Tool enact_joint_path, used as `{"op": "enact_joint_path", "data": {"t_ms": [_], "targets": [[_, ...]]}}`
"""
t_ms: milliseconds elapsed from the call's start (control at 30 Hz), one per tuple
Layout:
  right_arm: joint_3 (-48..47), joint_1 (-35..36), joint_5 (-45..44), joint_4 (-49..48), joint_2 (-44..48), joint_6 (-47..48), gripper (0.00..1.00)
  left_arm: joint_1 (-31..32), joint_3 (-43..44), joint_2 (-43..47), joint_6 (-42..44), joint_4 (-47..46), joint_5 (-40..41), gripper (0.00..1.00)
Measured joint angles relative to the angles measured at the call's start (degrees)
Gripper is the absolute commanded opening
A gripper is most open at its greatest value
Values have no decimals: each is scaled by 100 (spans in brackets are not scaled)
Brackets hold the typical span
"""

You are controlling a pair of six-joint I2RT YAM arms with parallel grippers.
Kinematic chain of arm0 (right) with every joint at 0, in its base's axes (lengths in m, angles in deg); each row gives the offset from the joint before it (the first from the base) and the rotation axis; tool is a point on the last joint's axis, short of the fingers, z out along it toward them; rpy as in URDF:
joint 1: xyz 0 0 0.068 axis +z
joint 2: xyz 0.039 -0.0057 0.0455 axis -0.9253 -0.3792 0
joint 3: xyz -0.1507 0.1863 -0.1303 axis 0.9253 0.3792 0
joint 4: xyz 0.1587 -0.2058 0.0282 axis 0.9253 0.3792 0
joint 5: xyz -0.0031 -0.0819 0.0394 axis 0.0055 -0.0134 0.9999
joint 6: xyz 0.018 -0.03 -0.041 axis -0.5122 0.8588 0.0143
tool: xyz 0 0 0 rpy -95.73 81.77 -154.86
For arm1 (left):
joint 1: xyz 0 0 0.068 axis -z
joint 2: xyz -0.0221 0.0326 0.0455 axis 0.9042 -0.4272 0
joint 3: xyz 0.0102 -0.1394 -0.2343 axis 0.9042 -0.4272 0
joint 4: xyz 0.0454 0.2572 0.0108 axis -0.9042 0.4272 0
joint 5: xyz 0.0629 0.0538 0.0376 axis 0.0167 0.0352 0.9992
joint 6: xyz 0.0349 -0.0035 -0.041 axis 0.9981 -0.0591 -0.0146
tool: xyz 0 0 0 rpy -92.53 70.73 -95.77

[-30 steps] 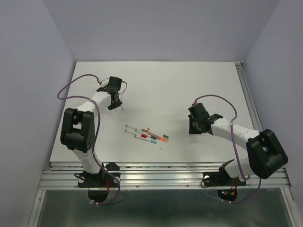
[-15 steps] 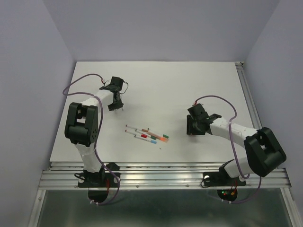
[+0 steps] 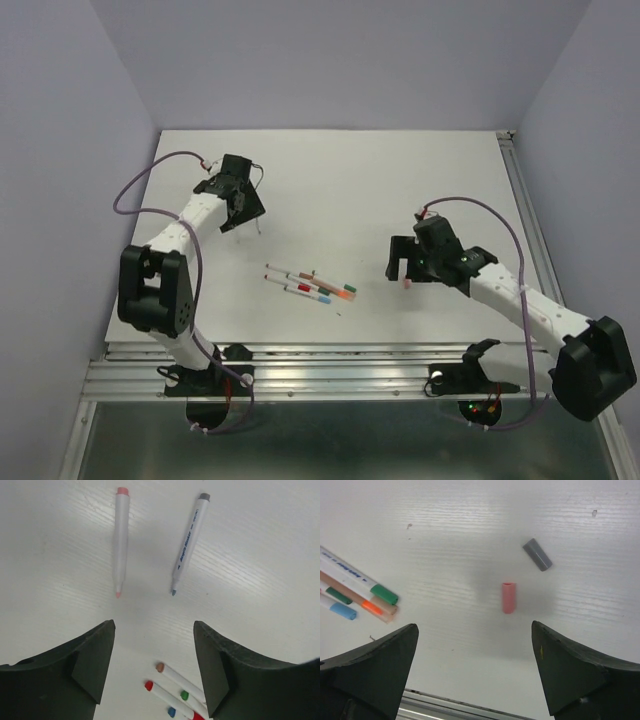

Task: Open the pen caps

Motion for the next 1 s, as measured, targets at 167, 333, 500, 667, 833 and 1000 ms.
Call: {"op": "enact_joint_path", "data": {"t_ms": [167,333,500,667,833,1000], "targets": [[-46,0,297,44,553,2,100,96,-308,1154,-542,144,-52,98],[-46,0,433,105,778,2,100,247,-673,1937,-1106,549,-26,99],[-46,0,212,315,787,-96,100,1110,-1373,2767,-1998,756,-39,99],[-46,0,-111,522,793,-240,100,2378,-1698,2739,-3093,905,-212,99],[-46,0,-291,586,887,-302,100,3305,-1814,2260,-4146,1008,-205,97],[-46,0,-352,636,955,-323,100,3611,-1764,1650,-4826,1054,-208,91]]}}
